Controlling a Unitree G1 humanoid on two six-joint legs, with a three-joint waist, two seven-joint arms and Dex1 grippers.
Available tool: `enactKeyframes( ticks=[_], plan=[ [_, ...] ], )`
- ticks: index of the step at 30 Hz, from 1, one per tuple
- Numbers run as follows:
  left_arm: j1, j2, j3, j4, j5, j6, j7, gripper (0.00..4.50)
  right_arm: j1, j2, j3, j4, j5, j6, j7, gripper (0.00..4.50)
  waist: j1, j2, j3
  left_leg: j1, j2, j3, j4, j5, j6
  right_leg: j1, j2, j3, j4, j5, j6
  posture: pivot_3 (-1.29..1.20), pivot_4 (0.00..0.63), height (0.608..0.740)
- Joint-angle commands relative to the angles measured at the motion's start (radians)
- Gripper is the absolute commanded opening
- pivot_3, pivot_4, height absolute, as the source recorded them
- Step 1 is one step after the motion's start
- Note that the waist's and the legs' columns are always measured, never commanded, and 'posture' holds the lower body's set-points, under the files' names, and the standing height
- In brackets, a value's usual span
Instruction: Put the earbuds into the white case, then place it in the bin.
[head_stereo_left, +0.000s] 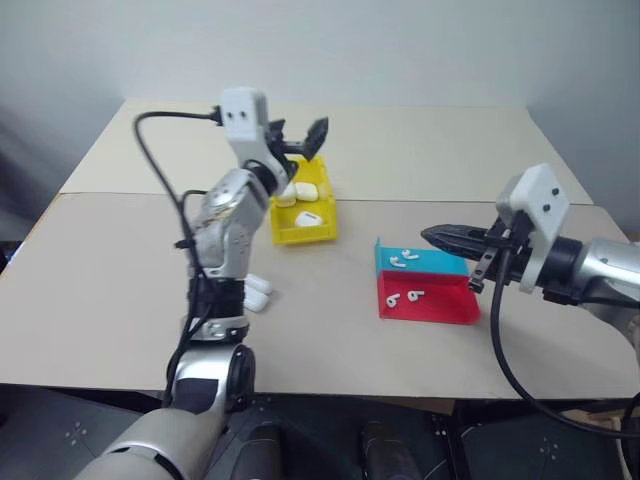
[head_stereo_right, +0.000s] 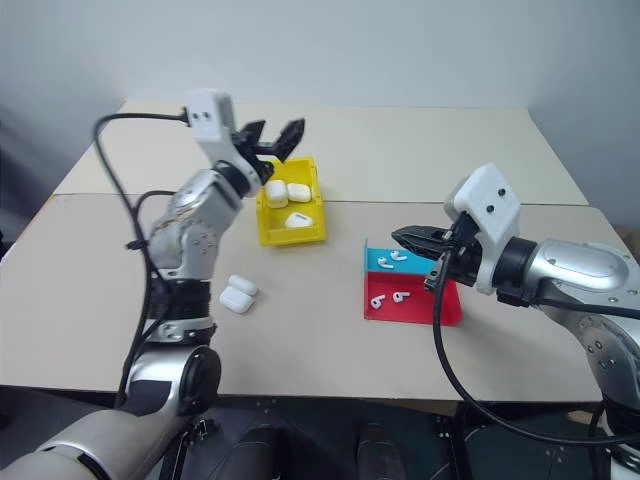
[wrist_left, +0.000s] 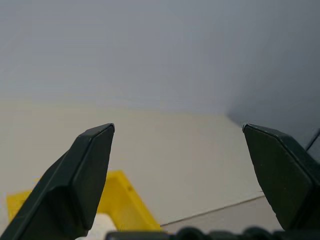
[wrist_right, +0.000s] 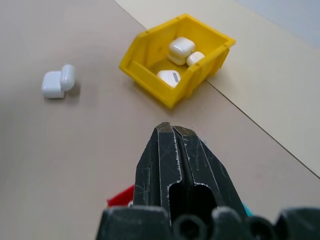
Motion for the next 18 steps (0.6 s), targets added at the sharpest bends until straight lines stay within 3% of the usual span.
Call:
enactKeyframes(
  ticks=[1,3,6,11,14,18],
  plan=[
    [0.117,0.113,-0.028,-0.156,-0.069,0.063,-0.136,4.46,0.130,-0.033,-0.111,-0.031,-0.105,-0.199,0.135,0.00,0.000,0.000,0.000,0.000,0.000,0.000,0.000,0.000,0.000,0.000,0.000,0.000,0.000,0.000,0.000,0.00,0.150,0.740],
    [0.212,0.205,-0.003,-0.228,-0.131,0.107,-0.218,4.46,0.238,-0.049,-0.161,-0.003,-0.210,-0.374,0.243,0.00,0.000,0.000,0.000,0.000,0.000,0.000,0.001,0.000,0.000,0.000,0.000,0.000,0.000,0.000,0.000,0.00,0.150,0.740],
    [0.351,0.369,0.006,-0.297,-0.154,0.108,-0.350,4.46,0.335,-0.093,-0.237,0.075,-0.264,-0.495,0.393,0.00,-0.004,0.000,0.000,0.001,0.000,0.001,0.001,0.000,0.000,0.001,0.000,0.000,0.001,0.000,0.000,0.00,0.150,0.740],
    [0.601,0.682,0.072,-0.325,-0.104,-0.097,-0.648,4.46,0.403,-0.152,-0.334,0.217,-0.318,-0.591,0.536,0.00,-0.007,0.000,0.000,0.006,0.001,0.002,-0.001,0.000,0.000,0.004,0.000,0.001,0.001,-0.001,-0.001,0.00,0.150,0.740],
    [0.672,0.787,0.147,-0.332,-0.148,-0.133,-0.748,4.46,0.429,-0.156,-0.353,0.266,-0.355,-0.634,0.568,0.00,0.000,-0.001,0.000,0.006,0.002,0.003,-0.001,0.000,0.000,0.003,0.000,0.001,0.000,-0.001,-0.002,0.00,0.150,0.740],
    [0.713,0.836,0.231,-0.377,-0.204,-0.112,-0.773,4.46,0.427,-0.150,-0.333,0.294,-0.363,-0.654,0.584,0.00,0.006,-0.001,0.000,0.005,0.002,0.003,-0.001,0.000,0.000,0.003,0.000,0.000,-0.001,-0.001,-0.001,0.00,0.150,0.740]
  ],
)
